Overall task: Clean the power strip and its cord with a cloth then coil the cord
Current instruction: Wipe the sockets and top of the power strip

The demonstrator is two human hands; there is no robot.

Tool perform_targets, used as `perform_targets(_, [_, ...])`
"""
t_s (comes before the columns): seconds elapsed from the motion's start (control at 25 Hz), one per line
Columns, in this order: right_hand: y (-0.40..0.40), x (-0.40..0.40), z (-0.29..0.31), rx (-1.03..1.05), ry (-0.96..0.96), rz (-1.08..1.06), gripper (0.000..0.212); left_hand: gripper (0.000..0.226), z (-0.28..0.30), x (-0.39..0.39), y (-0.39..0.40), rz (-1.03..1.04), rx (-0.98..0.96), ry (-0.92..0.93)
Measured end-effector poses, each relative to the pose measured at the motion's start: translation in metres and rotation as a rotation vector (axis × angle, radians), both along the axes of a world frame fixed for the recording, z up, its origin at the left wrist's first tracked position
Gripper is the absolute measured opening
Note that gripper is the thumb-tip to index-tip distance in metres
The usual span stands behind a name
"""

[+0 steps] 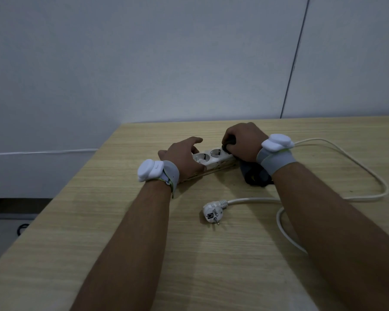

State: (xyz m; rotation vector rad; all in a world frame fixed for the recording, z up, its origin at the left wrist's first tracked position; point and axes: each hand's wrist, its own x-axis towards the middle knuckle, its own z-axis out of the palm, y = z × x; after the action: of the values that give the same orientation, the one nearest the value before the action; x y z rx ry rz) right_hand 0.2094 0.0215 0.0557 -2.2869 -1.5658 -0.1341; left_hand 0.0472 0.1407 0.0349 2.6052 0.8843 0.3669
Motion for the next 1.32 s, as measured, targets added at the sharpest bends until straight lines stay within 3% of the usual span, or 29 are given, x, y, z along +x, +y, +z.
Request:
perform_targets(0.16, [-0.010, 0.001, 0.010, 0.124, 0.033, 0.007, 0.018, 0.082, -0.001, 0.001, -0.003, 0.005, 0.055, 0.008])
perform_targets(0.4, [0.006, -0.024, -0.003, -0.050, -0.039, 0.052, 0.022, 0.088, 0.000, -0.003, -0.004, -0.015, 0.020, 0.007])
perform_targets(0.72, [0.004, -0.025, 0.002, -0.091, -0.012, 0.036, 0.025, 0.109, 0.011, -0.048, 0.022, -0.077, -0.152, 0.079])
perform_targets(0.96, [0.002, -0.024, 0.003, -0.076, -0.001, 0.025, 0.025, 0.082, -0.008, -0.085, 0.042, -0.034, -0.272, 0.035])
perform_targets(1.16, [0.003, -0.026, 0.007, 0.005, -0.019, 0.025, 0.024, 0.058, -0.015, -0.098, 0.051, -0.010, -0.191, 0.053])
perform_targets(1.32, [0.008, -0.044, 0.016, 0.142, 0.016, 0.098, 0.021, 0.051, -0.019, -0.098, 0.048, -0.015, -0.149, -0.042])
